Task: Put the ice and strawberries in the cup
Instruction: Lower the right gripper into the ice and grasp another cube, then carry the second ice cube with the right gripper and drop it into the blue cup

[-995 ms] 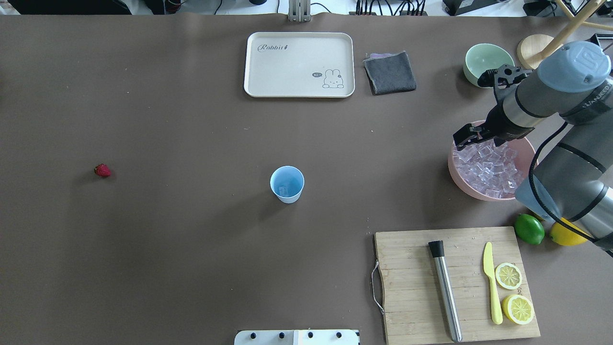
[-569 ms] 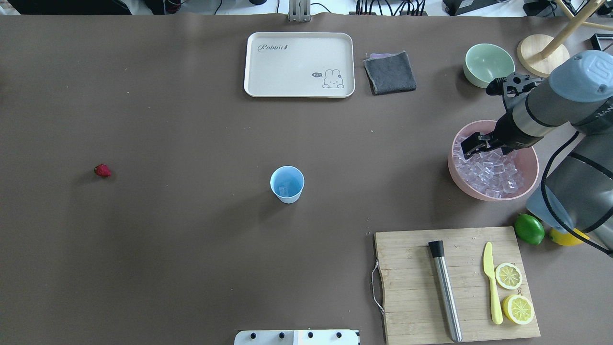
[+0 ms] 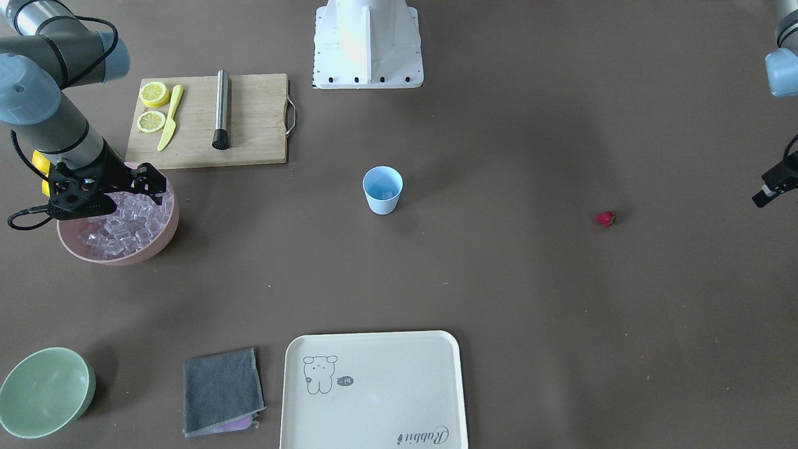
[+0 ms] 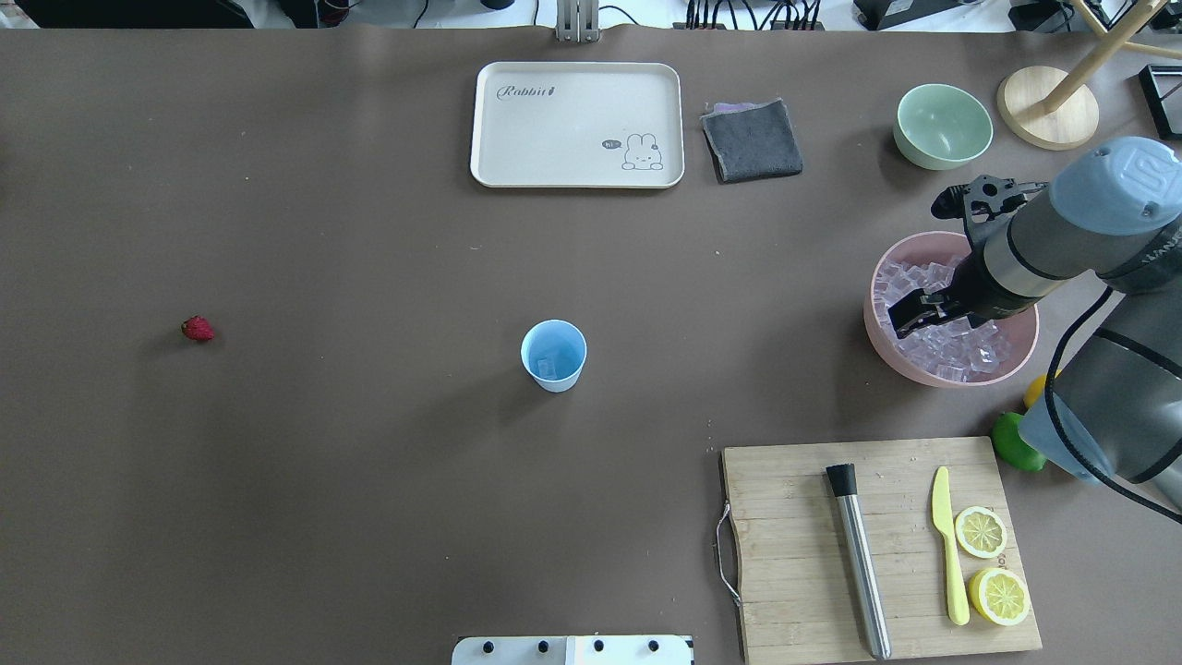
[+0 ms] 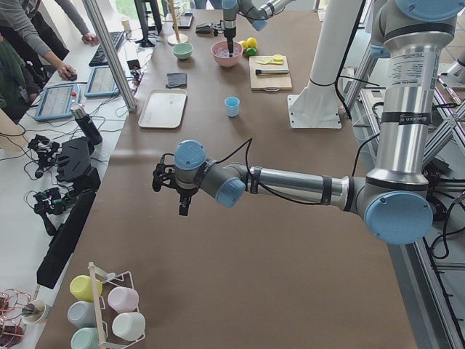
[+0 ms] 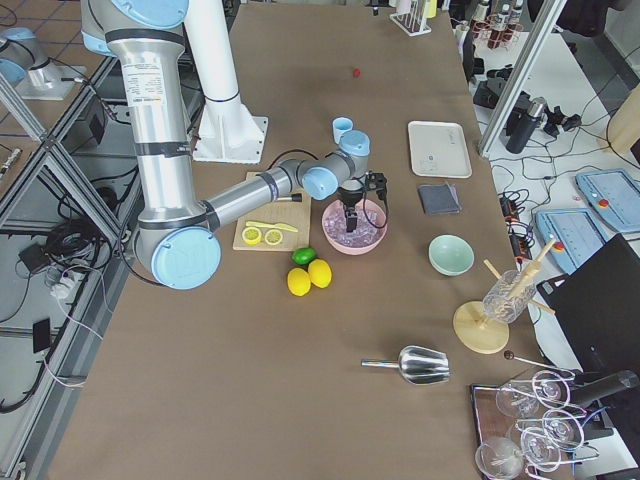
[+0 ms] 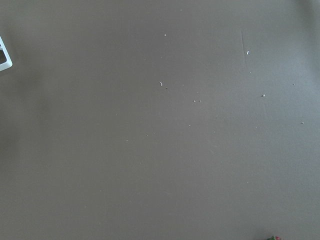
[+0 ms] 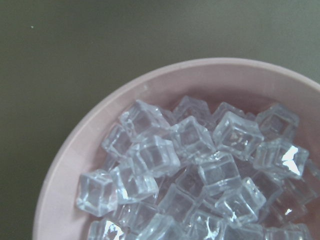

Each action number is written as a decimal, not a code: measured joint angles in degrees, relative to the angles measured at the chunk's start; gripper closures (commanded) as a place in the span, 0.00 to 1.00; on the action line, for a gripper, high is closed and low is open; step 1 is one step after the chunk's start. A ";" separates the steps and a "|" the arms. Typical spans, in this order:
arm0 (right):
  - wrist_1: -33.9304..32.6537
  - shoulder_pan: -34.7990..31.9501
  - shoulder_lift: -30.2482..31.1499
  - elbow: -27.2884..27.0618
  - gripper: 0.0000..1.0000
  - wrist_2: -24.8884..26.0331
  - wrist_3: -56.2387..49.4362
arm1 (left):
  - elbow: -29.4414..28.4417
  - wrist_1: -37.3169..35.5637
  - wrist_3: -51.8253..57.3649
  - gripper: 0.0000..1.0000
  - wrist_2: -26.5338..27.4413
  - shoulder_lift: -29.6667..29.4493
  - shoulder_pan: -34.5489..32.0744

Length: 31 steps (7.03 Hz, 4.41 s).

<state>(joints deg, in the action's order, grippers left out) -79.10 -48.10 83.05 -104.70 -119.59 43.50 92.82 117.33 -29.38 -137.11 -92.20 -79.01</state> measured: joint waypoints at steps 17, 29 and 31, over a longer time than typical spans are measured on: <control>-7.01 -2.84 -12.18 -6.50 1.00 -5.98 5.15 | 0.34 -0.01 -0.32 0.03 0.00 -0.69 0.00; 0.13 21.40 -36.48 10.53 1.00 16.14 29.56 | -0.27 -0.02 0.23 0.03 -0.03 -0.14 0.00; 0.46 21.46 -36.67 11.04 0.01 16.29 29.56 | -0.34 -0.08 0.27 0.03 0.00 -0.17 0.00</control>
<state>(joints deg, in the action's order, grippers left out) -78.64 -26.64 46.37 -93.67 -103.29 73.06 92.48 117.26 -29.12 -137.11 -92.37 -79.01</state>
